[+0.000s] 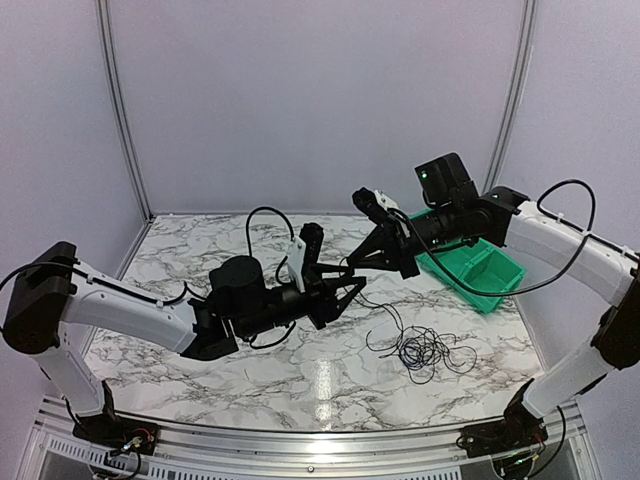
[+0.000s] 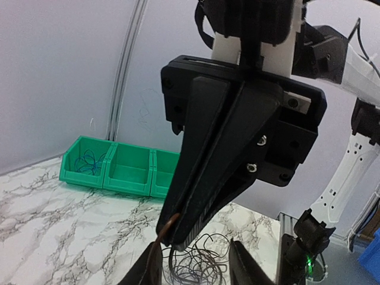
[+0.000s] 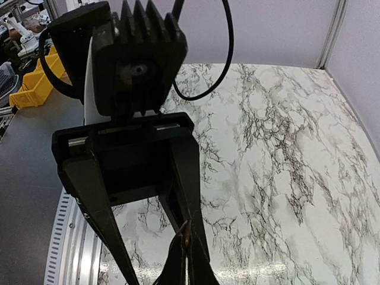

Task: Untangle the cables

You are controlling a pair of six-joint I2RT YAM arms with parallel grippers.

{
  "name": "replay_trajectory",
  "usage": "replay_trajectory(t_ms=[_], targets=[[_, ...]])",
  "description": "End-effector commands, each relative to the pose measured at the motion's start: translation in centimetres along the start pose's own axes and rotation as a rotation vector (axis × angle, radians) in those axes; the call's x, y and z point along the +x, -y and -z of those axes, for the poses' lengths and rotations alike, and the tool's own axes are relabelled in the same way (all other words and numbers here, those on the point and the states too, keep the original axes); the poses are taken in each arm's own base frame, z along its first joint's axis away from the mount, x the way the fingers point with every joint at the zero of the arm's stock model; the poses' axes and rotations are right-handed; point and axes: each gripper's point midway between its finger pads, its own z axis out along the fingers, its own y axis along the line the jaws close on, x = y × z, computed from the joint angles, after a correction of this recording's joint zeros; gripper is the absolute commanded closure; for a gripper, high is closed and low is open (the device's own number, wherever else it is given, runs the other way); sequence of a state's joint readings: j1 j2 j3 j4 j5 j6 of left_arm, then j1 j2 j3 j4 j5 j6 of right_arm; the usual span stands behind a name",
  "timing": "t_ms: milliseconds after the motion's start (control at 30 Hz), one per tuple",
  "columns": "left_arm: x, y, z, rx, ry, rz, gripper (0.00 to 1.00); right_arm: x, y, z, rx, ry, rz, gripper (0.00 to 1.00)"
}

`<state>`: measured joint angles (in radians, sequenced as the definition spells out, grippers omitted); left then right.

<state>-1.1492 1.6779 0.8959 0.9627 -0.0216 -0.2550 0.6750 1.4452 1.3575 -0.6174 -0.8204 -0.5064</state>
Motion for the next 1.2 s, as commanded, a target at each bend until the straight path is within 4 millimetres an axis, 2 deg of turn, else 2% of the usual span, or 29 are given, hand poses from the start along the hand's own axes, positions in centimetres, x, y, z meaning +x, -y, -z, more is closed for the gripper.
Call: replay_trajectory(t_ms=[0,200,267,333,400,500,533,600,700,800,967,1167], targets=[[-0.4,0.6,-1.0,0.068,0.0,0.014,0.67,-1.6,-0.5,0.4,-0.009,0.017,0.035,1.0],[-0.4,0.1,-1.1,0.079,-0.001,0.037,0.93,-1.6,-0.6,0.7,0.004,0.021,0.041,1.0],[-0.2,-0.1,-0.9,0.068,-0.001,0.041,0.98,-1.3,-0.5,0.7,0.013,0.016,0.041,0.91],[0.0,-0.6,-0.5,0.047,-0.004,0.043,1.0,-0.5,0.0,1.0,0.049,-0.007,0.04,0.75],[0.0,-1.1,0.3,0.018,0.0,0.042,1.0,1.4,1.4,1.7,0.132,-0.057,0.045,0.63],[-0.2,-2.2,2.1,-0.042,0.013,0.035,1.0,5.6,3.1,3.4,0.213,-0.111,0.018,0.43],[-0.3,-2.5,2.7,-0.064,0.016,0.033,1.0,7.4,3.6,3.8,0.231,-0.135,-0.004,0.4],[-0.7,-3.2,4.0,-0.102,0.031,0.028,1.0,11.2,4.2,4.0,0.264,-0.213,-0.032,0.38],[-1.2,-4.0,5.6,-0.152,0.051,0.024,1.0,17.0,3.9,3.3,0.274,-0.35,-0.064,0.34],[-2.3,-4.6,7.0,-0.196,0.085,0.021,1.0,20.7,3.6,3.0,0.284,-0.435,-0.067,0.3],[-5.8,-4.5,9.1,-0.241,0.14,-0.011,1.0,24.3,3.4,2.9,0.297,-0.535,-0.06,0.28],[-12.0,-3.5,11.2,-0.287,0.171,-0.105,1.0,26.9,3.2,2.7,0.298,-0.592,-0.072,0.27]])
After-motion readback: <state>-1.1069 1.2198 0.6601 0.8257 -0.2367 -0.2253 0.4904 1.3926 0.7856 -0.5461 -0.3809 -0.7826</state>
